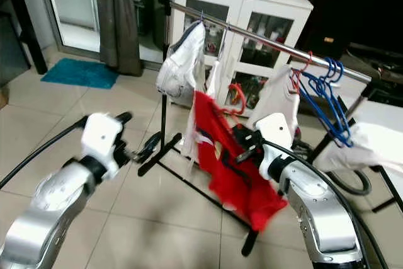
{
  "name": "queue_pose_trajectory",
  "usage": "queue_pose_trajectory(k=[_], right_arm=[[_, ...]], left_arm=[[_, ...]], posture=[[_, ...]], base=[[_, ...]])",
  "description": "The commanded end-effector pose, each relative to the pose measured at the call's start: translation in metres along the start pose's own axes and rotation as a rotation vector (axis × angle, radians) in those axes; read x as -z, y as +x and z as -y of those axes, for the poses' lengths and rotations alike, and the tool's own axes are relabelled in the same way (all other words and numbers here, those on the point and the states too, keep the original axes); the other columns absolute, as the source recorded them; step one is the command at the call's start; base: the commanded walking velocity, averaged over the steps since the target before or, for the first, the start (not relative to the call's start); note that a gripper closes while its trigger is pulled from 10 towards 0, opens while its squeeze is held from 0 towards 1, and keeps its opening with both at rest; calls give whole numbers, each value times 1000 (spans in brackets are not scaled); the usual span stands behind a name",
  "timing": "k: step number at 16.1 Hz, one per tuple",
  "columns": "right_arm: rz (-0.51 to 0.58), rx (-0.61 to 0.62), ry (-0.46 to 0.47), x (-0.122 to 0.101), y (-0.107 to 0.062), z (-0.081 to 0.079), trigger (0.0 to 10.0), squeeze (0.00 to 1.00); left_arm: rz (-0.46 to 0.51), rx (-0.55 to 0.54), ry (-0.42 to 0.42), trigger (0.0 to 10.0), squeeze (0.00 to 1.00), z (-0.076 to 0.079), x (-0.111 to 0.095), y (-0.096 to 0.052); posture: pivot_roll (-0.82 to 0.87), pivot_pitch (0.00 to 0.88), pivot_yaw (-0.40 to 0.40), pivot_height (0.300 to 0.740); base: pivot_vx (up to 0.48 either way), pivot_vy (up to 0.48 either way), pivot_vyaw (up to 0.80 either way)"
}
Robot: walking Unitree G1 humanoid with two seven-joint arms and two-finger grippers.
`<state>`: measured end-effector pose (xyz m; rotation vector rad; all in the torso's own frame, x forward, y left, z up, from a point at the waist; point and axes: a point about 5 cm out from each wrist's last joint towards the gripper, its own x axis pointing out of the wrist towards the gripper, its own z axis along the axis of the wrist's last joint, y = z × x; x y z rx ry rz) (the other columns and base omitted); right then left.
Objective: Hang hanger
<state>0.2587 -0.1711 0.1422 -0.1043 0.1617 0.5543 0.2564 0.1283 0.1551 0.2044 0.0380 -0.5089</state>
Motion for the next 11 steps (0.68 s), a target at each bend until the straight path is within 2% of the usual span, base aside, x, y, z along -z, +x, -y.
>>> queue_pose_trajectory(k=[1,3,4,5,6,8,9,11], right_arm=[[24,-23,37,1,-3,2,10000,0],[-20,-31,17,10,-3,0,10000,0],[-41,-39,11,13,-3,-1,10000,0],[-59,-47,6,15,-4,-3,10000,0],[-60,-59,-6,16,-3,-9,10000,0],[-6,-41,9,11,1,-16,10000,0],[32,-21,25,7,4,-19,10000,0],[84,11,53,2,6,-21,10000,0]], left_arm=[[-20,46,43,10000,1000,5,1,12],[-26,70,70,10000,1000,7,-1,22],[-28,102,76,10000,541,11,-2,27],[-44,127,76,10000,0,15,-1,31],[-83,162,76,10000,0,20,4,38],[-99,153,49,10000,0,21,7,43],[-88,143,-9,10000,1000,20,5,44],[-88,101,-35,10000,1000,17,5,43]], posture=[[56,0,-113,740],[49,0,-97,740],[42,0,-86,740],[29,0,-65,740],[5,0,-18,740],[-6,19,15,740],[-8,29,21,740],[-9,39,22,740]], base=[[0,0,0],[0,0,0],[0,0,0],[0,0,0],[0,0,0],[0,0,0],[0,0,0],[0,0,0]])
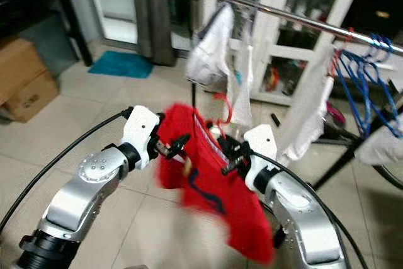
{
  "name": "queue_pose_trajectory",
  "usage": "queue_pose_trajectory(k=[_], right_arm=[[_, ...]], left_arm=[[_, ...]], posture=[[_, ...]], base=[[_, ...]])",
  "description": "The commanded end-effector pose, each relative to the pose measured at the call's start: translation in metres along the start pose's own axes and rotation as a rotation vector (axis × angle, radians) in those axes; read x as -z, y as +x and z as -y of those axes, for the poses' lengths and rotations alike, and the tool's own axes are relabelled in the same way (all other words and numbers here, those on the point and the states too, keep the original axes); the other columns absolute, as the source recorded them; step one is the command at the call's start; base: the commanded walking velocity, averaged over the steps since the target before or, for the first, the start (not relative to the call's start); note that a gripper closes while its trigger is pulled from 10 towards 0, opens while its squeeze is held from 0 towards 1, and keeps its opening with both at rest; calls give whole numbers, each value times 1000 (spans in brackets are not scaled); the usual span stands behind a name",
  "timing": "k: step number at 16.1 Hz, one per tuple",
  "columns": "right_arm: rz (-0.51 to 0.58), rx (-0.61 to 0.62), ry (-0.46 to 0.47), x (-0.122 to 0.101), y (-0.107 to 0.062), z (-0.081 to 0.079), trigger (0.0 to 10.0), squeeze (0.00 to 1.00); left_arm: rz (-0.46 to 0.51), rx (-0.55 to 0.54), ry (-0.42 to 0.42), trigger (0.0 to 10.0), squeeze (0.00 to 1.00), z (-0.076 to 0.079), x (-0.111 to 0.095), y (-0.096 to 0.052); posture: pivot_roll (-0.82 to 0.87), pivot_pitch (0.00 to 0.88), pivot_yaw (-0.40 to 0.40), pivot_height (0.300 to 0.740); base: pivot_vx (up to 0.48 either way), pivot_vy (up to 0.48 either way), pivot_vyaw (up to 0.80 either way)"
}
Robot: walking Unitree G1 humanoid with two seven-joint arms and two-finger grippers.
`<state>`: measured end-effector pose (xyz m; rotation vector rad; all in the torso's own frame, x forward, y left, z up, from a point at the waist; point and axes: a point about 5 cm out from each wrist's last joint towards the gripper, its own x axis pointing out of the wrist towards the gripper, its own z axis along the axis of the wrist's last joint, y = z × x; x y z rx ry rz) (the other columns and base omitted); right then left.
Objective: Hang hanger
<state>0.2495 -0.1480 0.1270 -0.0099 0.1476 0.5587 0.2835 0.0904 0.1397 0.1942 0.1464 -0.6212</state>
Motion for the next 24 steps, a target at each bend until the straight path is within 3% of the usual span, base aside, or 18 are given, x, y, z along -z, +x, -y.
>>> queue_pose_trajectory(k=[1,4,6,11,14,16,17,18,19,20,21,22,24], right_arm=[[94,38,-4,-14,0,1,10000,0],[168,10,44,-19,3,-7,10000,0],[180,-24,72,-19,5,-11,10000,0],[208,-105,134,-20,10,-16,10000,0],[226,-149,155,-23,10,-17,10000,0],[226,-160,161,-22,9,-15,10000,0],[228,-165,163,-23,9,-14,10000,0],[233,-177,167,-24,8,-13,10000,0],[234,-176,166,-24,8,-11,10000,0],[234,-171,165,-24,8,-9,10000,0],[235,-170,165,-24,7,-8,10000,0],[239,-173,163,-25,7,-6,10000,0],[248,-186,162,-27,5,-5,10000,0]], left_arm=[[-18,-81,14,10000,1000,-8,2,-2],[-14,-178,12,10000,1000,-13,6,-6],[-7,-166,9,10000,0,-14,5,-2],[37,26,72,10000,0,11,-10,21],[35,-49,170,10000,0,0,-16,33],[44,-142,155,10000,0,-10,-22,37],[37,-184,157,9294,0,-14,-21,38],[36,-233,153,4392,0,-20,-21,38],[48,-231,187,3961,0,-21,-23,40],[60,-218,186,2784,0,-19,-24,40],[62,-212,182,2784,0,-17,-25,41],[45,-221,179,0,0,-15,-21,41],[30,-251,179,0,0,-19,-17,42]], posture=[[-6,47,7,740],[4,51,-22,740],[15,47,-39,740],[16,34,-41,740],[15,28,-41,740],[11,19,-45,740],[11,19,-45,740],[8,16,-45,740],[7,16,-46,740],[8,14,-46,740],[6,15,-47,740],[4,14,-47,740],[2,8,-50,740]], base=[[0,0,0],[0,0,0],[0,0,0],[0,0,0],[0,0,0],[0,0,0],[0,0,0],[0,0,0],[0,0,0],[0,0,0],[0,0,0],[0,0,0],[0,0,0]])
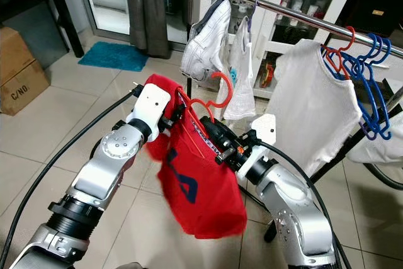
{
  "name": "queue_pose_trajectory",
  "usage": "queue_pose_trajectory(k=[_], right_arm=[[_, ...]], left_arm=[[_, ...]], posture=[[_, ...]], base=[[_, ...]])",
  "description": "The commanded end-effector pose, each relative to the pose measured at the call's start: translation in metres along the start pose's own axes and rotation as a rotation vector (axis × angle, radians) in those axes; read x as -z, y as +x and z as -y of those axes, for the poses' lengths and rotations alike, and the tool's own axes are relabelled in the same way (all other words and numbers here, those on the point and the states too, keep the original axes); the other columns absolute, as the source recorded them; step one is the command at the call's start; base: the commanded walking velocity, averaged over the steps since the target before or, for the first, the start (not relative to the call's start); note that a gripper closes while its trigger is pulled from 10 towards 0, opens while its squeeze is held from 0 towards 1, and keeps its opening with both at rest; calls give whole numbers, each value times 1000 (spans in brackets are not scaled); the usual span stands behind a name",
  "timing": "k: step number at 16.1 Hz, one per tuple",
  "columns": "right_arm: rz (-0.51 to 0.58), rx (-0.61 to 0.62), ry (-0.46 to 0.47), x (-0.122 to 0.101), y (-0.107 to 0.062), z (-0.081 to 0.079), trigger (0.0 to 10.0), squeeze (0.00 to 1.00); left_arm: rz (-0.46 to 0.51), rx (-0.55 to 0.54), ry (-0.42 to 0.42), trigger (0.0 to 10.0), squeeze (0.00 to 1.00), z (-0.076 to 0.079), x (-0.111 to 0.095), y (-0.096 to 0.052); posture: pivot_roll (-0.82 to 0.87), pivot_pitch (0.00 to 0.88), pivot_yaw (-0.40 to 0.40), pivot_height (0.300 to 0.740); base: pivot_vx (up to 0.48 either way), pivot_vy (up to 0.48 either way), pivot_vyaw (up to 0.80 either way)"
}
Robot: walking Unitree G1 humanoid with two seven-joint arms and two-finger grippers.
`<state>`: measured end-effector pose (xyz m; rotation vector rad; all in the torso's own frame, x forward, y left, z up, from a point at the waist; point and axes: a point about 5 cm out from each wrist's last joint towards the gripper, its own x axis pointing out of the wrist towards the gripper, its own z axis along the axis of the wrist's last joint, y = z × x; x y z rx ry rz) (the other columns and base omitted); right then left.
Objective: Hang hanger
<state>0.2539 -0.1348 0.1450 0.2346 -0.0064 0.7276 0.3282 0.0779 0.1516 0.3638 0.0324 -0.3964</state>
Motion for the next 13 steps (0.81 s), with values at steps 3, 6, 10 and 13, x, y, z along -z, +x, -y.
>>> queue_pose_trajectory(k=[3,6,10,13], right_arm=[[32,-3,-18,-7,-3,5,10000,0],[29,-11,-19,-7,-2,6,10000,0],[27,-24,-18,-7,-1,5,10000,0],[27,-22,-20,-7,-1,5,10000,0]], left_arm=[[17,-22,-3,0,0,-2,-3,2],[20,-19,-12,0,0,1,-3,1],[13,-26,-24,0,0,1,-1,1],[14,-23,-28,0,0,0,-2,1]], posture=[[4,0,-57,740],[4,0,-57,740],[7,0,-56,740],[7,0,-53,740]], base=[[0,0,0],[0,0,0],[0,0,0],[0,0,0]])
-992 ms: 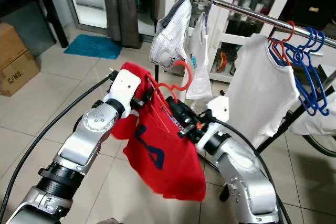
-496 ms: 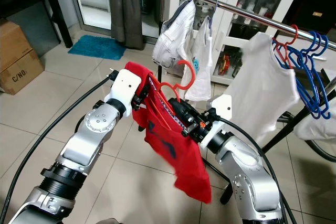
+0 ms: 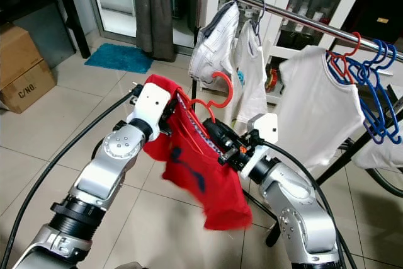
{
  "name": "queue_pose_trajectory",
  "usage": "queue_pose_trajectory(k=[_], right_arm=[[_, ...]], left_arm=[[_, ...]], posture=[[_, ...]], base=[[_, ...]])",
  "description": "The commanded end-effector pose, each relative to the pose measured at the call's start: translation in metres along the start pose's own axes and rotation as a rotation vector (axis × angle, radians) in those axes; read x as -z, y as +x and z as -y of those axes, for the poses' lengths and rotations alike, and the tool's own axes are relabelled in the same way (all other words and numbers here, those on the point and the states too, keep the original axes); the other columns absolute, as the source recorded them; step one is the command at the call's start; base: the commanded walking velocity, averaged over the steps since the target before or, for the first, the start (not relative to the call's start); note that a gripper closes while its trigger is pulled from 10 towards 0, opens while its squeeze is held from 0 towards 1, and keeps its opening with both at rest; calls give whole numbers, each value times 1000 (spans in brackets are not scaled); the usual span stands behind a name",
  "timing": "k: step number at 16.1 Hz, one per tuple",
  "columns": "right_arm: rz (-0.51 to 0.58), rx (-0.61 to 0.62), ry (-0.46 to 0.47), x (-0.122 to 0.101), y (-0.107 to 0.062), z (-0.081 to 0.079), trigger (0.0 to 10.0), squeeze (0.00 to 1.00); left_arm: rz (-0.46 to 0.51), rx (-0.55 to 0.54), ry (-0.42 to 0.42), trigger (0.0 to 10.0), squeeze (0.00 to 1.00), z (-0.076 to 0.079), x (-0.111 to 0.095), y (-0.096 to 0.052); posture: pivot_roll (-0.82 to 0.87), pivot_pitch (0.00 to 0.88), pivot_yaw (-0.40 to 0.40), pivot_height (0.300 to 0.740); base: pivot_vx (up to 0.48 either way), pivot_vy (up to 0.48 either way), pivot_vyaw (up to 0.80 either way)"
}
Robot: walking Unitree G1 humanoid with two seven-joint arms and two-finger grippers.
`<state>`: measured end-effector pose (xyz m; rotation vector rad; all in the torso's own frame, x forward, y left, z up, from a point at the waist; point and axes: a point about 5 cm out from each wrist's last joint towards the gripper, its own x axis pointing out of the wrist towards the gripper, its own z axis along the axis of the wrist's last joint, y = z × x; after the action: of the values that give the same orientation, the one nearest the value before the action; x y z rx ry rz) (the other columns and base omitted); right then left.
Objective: Hang hanger
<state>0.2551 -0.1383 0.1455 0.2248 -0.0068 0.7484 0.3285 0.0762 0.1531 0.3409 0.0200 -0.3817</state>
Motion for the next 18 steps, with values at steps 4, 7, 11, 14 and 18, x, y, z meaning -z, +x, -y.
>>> queue_pose_trajectory(k=[4,7,11,14,18], right_arm=[[31,5,-14,-5,0,3,10000,0],[-14,25,-58,-1,-1,5,10000,0],[-129,59,-188,9,-6,14,10000,0],[-164,58,-231,13,-13,16,10000,0],[-186,26,-261,15,-20,15,10000,0]], left_arm=[[4,1,-7,0,0,0,-1,1],[9,6,-5,0,0,-1,-3,0],[66,64,36,0,0,-8,-21,-4],[71,22,8,0,0,-42,-33,-7],[-7,-81,88,0,0,-91,-23,-9]], posture=[[9,0,-48,740],[9,0,-46,740],[12,0,-45,740],[17,4,-41,740],[18,5,-39,740]], base=[[0,0,0],[0,0,0],[0,0,0],[0,0,0],[0,0,0]])
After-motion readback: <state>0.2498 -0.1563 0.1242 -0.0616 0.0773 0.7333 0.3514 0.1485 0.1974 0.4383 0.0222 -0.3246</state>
